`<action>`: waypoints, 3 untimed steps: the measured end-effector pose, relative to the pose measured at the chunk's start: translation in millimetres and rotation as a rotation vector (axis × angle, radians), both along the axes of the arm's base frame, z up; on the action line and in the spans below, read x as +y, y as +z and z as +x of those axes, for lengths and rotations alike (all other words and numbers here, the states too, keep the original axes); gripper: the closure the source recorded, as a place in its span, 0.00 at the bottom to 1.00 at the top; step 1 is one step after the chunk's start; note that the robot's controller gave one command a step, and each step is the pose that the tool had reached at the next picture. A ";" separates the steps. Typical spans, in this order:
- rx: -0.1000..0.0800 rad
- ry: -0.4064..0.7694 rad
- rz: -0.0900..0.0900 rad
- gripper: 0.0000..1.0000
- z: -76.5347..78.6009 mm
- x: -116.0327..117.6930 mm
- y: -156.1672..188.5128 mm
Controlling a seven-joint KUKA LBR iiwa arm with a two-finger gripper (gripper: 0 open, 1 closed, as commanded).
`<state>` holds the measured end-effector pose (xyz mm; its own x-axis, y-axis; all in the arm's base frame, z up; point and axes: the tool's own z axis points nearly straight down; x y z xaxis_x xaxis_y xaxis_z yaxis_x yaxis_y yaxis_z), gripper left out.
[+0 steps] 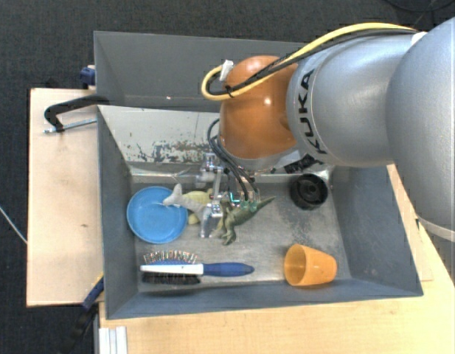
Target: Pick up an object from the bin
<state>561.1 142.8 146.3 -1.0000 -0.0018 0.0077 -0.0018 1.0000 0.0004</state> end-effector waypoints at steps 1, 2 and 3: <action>-0.002 -0.131 -0.002 0.00 18.7 -23.4 -68.5; -0.016 0.333 0.002 0.00 27.9 -23.0 -35.9; -0.013 0.396 0.003 0.00 37.8 -12.7 -72.3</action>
Offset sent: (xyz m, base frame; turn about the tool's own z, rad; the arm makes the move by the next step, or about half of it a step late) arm 0.0193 -0.0231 -0.0657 0.1305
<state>598.9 130.1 74.0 -0.9217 -0.3877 -0.0057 -0.3878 0.9218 0.0008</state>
